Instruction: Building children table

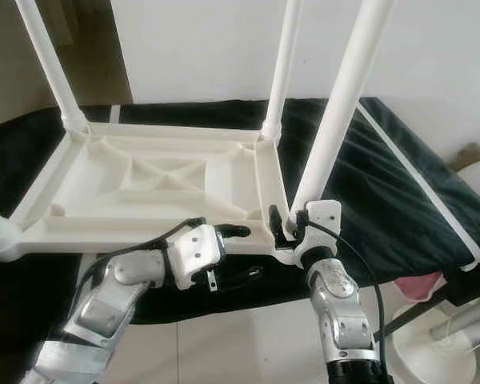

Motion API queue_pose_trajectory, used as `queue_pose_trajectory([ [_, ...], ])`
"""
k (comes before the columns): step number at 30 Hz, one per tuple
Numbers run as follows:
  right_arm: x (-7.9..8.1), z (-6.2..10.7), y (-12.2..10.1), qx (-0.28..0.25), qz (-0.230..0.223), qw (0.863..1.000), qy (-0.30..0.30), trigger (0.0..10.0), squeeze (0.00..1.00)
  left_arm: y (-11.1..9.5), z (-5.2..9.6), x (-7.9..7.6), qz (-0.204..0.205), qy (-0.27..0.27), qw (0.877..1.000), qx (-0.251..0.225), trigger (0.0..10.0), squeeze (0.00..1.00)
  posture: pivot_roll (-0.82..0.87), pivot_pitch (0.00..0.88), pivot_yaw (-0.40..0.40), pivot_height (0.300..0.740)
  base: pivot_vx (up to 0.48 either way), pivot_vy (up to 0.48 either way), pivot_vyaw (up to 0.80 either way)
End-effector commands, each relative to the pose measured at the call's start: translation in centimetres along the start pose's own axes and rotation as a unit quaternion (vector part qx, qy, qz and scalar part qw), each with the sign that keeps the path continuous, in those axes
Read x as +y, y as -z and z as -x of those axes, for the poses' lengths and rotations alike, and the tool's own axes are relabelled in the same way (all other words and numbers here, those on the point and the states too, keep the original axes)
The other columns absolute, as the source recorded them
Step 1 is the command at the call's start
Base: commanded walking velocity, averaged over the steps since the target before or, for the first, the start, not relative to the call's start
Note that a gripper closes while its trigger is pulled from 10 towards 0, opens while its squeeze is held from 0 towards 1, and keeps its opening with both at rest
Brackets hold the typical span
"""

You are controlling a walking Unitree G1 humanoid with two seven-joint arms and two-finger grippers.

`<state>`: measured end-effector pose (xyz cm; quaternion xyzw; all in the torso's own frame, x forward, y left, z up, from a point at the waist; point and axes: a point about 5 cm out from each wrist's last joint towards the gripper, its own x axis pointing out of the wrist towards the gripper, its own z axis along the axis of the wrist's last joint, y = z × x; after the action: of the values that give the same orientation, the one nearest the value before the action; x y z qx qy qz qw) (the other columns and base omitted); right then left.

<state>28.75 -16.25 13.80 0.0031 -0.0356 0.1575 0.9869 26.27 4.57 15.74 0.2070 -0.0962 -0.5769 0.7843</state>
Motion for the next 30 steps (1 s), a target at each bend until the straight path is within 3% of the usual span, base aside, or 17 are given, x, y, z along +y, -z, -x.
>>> queue_pose_trajectory([
  [1,0.0,-0.2,-0.1,-0.006,0.001,0.999,-0.043,10.0,0.00,0.0,-0.4,0.2,0.003,-0.035,0.999,0.004,10.0,0.00,-0.01,0.015,-0.058,0.740,0.000,0.000,0.00],
  [13,-1.8,-1.0,-0.2,0.011,0.029,0.989,-0.143,10.0,0.00,-0.1,-0.4,0.3,0.006,-0.029,1.000,0.003,10.0,0.00,0.00,0.015,-0.057,0.740,0.000,0.000,0.00],
  [14,-1.9,-1.0,-0.2,0.012,0.030,0.988,-0.152,4.7,0.00,-0.1,-0.3,0.3,0.005,-0.028,1.000,0.003,10.0,0.00,0.00,0.016,-0.057,0.740,0.000,0.000,0.00],
  [16,-2.0,-1.1,-0.1,0.014,0.033,0.986,-0.164,4.7,0.00,-0.1,-0.3,0.3,0.006,-0.029,1.000,0.003,10.0,0.00,0.00,0.017,-0.057,0.740,0.000,0.000,0.00],
  [17,-2.1,-1.1,-0.1,0.018,0.035,0.985,-0.170,0.0,0.00,-0.1,-0.3,0.3,0.006,-0.029,1.000,0.003,10.0,0.00,0.01,0.017,-0.061,0.740,0.000,0.000,0.00],
  [28,-2.0,-0.1,0.9,0.037,0.015,0.980,-0.193,0.0,0.00,-0.2,-0.2,0.1,0.009,-0.034,0.999,0.004,10.0,0.00,0.01,0.022,-0.066,0.740,0.000,0.000,0.00],
  [29,-2.1,0.0,1.0,0.040,0.015,0.981,-0.188,7.1,0.00,-0.2,-0.2,0.1,0.011,-0.033,0.999,0.003,10.0,0.00,0.01,0.025,-0.066,0.740,0.000,0.000,0.00],
  [30,-2.1,0.0,1.0,0.040,0.014,0.982,-0.183,10.0,0.00,-0.2,-0.2,0.0,0.015,-0.033,0.999,0.001,10.0,0.00,0.00,0.025,-0.065,0.740,0.000,0.000,0.00],
])
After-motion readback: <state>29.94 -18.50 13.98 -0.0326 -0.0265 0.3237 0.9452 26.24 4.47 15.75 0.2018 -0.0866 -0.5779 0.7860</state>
